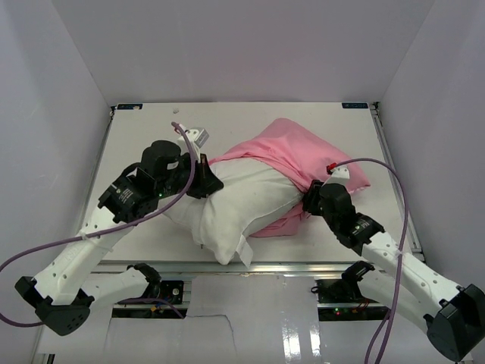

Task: Remove the pillowcase from the pillow

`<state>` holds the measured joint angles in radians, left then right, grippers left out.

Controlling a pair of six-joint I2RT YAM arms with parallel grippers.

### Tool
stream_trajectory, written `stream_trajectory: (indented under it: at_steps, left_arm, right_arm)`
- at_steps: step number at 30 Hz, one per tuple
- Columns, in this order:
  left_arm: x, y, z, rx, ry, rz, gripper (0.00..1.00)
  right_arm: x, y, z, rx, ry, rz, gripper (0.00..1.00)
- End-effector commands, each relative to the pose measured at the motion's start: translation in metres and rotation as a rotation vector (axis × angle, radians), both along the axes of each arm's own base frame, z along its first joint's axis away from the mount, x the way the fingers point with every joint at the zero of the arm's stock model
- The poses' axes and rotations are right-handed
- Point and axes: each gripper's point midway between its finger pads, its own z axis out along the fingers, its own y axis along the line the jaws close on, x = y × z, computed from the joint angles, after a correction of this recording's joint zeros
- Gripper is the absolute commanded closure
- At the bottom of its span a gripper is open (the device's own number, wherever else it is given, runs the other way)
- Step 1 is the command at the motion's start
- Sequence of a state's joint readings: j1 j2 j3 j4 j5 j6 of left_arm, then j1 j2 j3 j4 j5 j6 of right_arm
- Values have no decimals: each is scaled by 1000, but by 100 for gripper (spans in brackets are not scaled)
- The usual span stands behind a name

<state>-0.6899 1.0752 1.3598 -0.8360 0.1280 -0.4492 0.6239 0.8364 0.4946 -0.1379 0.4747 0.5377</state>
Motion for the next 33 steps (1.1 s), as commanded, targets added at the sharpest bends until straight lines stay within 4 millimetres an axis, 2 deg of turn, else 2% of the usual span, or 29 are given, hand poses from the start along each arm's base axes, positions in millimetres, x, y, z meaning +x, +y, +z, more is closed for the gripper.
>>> stream_trajectory:
  at_steps: [1, 2, 3, 4, 6, 7, 8, 9, 10, 11, 12, 13, 14, 15, 16, 17, 18, 20, 22, 23, 29, 32, 33]
  left_arm:
    - [-19, -15, 7, -134, -88, -148, 100]
    - [-20, -13, -1, -134, -85, -138, 100]
    - [-18, -13, -7, -136, -92, -129, 100]
    - [-17, -11, -29, -111, -64, -120, 100]
    - [-14, -10, -45, -91, -52, -104, 100]
    - [-11, -9, -49, -88, -55, -92, 100]
    - [-13, -8, -61, -78, -39, -89, 100]
    - [-12, -9, -62, -86, -43, -89, 100]
    - [-13, -10, -64, -92, -42, -93, 100]
    - [-15, -9, -71, -90, -35, -93, 100]
    - [-15, -10, -71, -100, -39, -94, 100]
    - [-16, -9, -79, -95, -28, -95, 100]
    - [-16, -9, -81, -94, -28, -91, 100]
    - [-16, -8, -82, -94, -34, -90, 100]
    - [-15, -6, -83, -90, -35, -80, 100]
    - [-15, -6, -88, -87, -27, -74, 100]
    - [-15, -6, -88, -95, -30, -71, 100]
    - [-16, -6, -90, -102, -28, -68, 100]
    - [-10, -2, -94, -83, -27, -29, 100]
    - [-9, 0, -95, -76, -27, -14, 100]
    - [-3, 4, -82, -71, -51, 17, 100]
    - [1, 9, -73, -69, -73, 52, 100]
    - [3, 12, -72, -58, -75, 70, 100]
  right_arm:
    - [-9, 13, 34, -13, -36, 160, 48]
    - [-9, 18, 53, -9, -76, 209, 38]
    - [-13, 23, 63, 5, -94, 251, 24]
    - [-22, 34, 79, 47, -122, 330, 20]
    - [-29, 45, 103, 86, -169, 404, 11]
    - [-31, 53, 127, 120, -225, 445, 9]
    - [-30, 58, 137, 122, -255, 472, 8]
    - [-25, 65, 139, 109, -256, 492, 6]
    - [-19, 70, 159, 88, -299, 518, 6]
    - [-13, 75, 166, 66, -307, 536, 6]
    - [-2, 90, 155, 36, -257, 587, 5]
    - [4, 100, 180, 15, -301, 640, 4]
    - [12, 108, 183, -6, -297, 659, 4]
    - [27, 121, 166, -42, -237, 686, 4]
    - [35, 129, 166, -82, -234, 721, 4]
    - [42, 137, 186, -92, -255, 741, 3]
    - [56, 150, 164, -123, -189, 769, 4]
    - [71, 171, 150, -159, -124, 843, 4]
    - [79, 175, 136, -199, -45, 831, 4]
    - [86, 177, 113, -226, 17, 816, 4]
    - [98, 180, 70, -288, 88, 804, 5]
    - [108, 182, 55, -327, 132, 814, 19]
    - [117, 182, 53, -337, 137, 803, 36]
